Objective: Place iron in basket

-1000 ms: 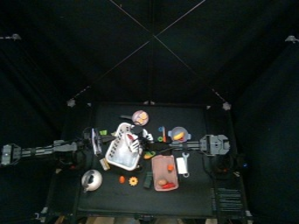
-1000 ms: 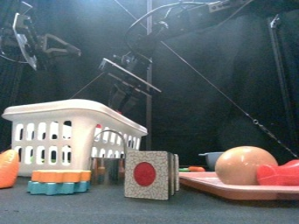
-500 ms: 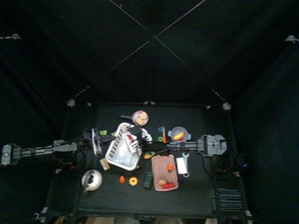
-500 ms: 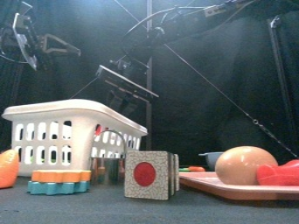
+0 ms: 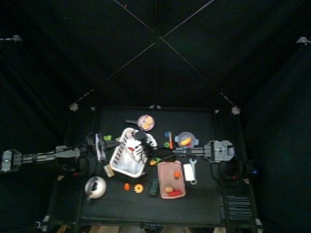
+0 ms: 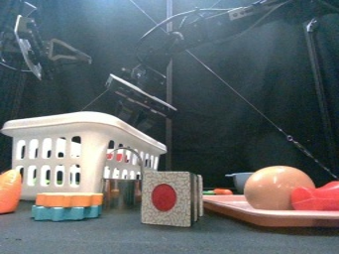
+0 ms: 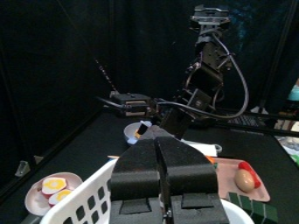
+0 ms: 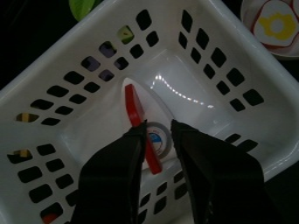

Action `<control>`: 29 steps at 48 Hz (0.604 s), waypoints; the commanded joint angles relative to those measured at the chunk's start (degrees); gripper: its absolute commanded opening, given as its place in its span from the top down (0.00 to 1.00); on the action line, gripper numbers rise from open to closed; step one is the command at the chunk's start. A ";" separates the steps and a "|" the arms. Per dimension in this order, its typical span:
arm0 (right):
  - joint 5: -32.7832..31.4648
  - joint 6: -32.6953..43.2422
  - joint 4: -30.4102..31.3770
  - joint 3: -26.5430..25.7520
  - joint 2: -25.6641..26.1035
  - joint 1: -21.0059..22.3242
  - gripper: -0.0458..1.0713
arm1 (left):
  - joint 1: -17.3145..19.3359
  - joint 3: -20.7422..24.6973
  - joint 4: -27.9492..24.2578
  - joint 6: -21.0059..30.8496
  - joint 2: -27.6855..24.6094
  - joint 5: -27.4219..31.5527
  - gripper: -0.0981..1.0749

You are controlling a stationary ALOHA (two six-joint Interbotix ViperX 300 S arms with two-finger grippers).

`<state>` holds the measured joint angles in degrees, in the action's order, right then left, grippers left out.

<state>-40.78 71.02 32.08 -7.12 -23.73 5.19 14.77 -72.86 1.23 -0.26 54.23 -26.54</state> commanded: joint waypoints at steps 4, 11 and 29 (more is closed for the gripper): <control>0.00 -0.09 0.26 -1.58 1.23 0.35 0.34 | 0.09 0.70 -0.09 0.09 -0.09 -0.18 0.92; 0.00 -0.09 0.26 -1.49 1.32 0.26 0.34 | 0.09 0.70 -0.09 0.09 -0.18 -0.18 0.92; 0.00 -0.09 0.26 -2.02 1.23 0.00 0.34 | 0.09 0.62 0.00 0.09 -0.09 -0.18 0.92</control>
<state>-40.96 71.02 32.08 -7.47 -23.73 5.19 14.68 -72.86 1.23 -0.18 54.23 -26.54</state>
